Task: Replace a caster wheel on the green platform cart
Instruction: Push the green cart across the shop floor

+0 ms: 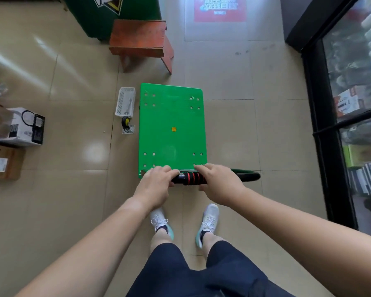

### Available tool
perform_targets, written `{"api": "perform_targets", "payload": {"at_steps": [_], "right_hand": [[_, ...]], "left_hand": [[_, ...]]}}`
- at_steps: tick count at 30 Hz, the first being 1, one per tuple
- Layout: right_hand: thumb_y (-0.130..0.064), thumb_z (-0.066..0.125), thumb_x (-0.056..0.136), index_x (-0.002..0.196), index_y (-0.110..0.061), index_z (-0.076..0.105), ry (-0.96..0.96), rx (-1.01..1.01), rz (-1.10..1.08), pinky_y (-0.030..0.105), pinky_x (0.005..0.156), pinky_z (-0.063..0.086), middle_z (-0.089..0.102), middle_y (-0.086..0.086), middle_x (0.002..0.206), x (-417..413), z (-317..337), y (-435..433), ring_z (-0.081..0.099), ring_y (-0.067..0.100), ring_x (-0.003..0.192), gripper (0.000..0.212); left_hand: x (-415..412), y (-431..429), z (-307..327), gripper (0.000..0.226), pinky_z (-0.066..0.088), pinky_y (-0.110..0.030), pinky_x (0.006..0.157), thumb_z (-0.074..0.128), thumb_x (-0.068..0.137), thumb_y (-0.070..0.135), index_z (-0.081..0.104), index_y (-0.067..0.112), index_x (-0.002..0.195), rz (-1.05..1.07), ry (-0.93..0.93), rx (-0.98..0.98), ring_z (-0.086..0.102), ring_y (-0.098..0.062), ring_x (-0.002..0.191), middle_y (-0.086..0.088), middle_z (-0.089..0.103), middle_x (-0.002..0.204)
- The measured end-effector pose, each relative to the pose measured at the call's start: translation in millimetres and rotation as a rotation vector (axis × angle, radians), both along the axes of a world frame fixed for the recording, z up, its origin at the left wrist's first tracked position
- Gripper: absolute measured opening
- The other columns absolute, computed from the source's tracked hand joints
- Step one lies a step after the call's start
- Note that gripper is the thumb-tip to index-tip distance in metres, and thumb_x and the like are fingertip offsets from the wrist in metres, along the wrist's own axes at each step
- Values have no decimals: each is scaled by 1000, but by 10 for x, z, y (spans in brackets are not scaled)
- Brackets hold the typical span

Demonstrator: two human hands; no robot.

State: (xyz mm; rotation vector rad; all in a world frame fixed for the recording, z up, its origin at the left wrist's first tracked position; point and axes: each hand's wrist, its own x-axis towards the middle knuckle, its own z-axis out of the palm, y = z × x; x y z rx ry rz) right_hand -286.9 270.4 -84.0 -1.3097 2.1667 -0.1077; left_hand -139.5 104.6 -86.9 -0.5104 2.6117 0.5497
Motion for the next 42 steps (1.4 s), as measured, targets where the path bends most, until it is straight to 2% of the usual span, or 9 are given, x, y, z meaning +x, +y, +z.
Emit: {"api": "perform_targets", "payload": {"at_steps": [6, 11, 20, 23, 28, 32, 35, 38, 42], "right_hand": [[-38, 59, 96, 133, -31, 54, -43, 2, -38, 37, 82, 49, 65, 0, 124, -82, 12, 124, 62, 29, 108, 38], [-37, 56, 98, 138, -34, 52, -15, 8, -86, 35, 82, 47, 60, -9, 137, -87, 18, 327, 61, 25, 117, 40], [-22, 64, 93, 126, -35, 57, -72, 64, -304, 36, 87, 47, 64, -12, 123, -367, -9, 754, 58, 21, 111, 36], [-20, 65, 92, 124, -32, 56, -80, 109, -314, 31, 86, 39, 64, -8, 121, -557, 27, 945, 57, 22, 114, 36], [-40, 68, 90, 146, -28, 43, -94, 44, -191, 32, 109, 35, 56, -6, 141, -829, 114, 1090, 50, 20, 127, 63], [-34, 62, 96, 131, -26, 54, -156, 98, -164, 39, 92, 49, 63, 1, 125, -1192, -74, 1434, 56, 25, 118, 37], [-29, 58, 99, 117, -20, 57, -162, 108, -88, 36, 78, 44, 59, 5, 112, -1484, -212, 1801, 55, 28, 110, 21], [-13, 52, 98, 113, -11, 52, -144, 130, -52, 39, 83, 43, 53, 9, 112, -1673, -337, 2083, 51, 30, 107, 16], [0, 47, 90, 109, -12, 48, -121, 181, -111, 39, 86, 43, 49, 7, 110, -1891, -526, 2390, 47, 28, 103, 22]], "left_hand": [[-266, 329, 6, 39, 34, -36, 98, 50, 107, 24, 50, 27, 146, -25, -8, -10, 50, -26, 120, -1, 57, 129], [-139, 171, -102, 46, 38, -37, 112, 63, 102, 36, 54, 22, 145, 37, 74, 242, 49, -21, 129, 1, 57, 135], [-295, 201, -359, 35, 36, -26, 110, 65, 101, 23, 59, 16, 135, 2, 54, 412, 51, -20, 127, -1, 60, 133], [-511, 458, -397, 38, 33, -28, 110, 65, 102, 21, 59, 11, 138, -19, 70, 394, 51, -25, 127, -7, 61, 134], [-1014, 985, -485, 41, 31, -34, 111, 64, 102, 25, 57, 13, 141, -29, 59, 359, 50, -27, 126, -5, 61, 135], [-1471, 1590, -578, 29, 39, -38, 101, 66, 99, 31, 62, 16, 124, -28, 21, 349, 55, -29, 114, -5, 65, 119], [-1707, 1946, -624, 37, 39, -35, 106, 70, 97, 28, 60, 16, 131, 76, 20, 366, 52, -25, 120, -3, 62, 126], [-1828, 2127, -710, 53, 30, -36, 117, 70, 98, 28, 52, 16, 146, 61, 2, 325, 46, -22, 132, -2, 55, 141], [-2019, 2210, -1083, 46, 14, -56, 126, 61, 102, 32, 49, 24, 146, -38, -98, 201, 40, -20, 141, 4, 51, 144]]}}
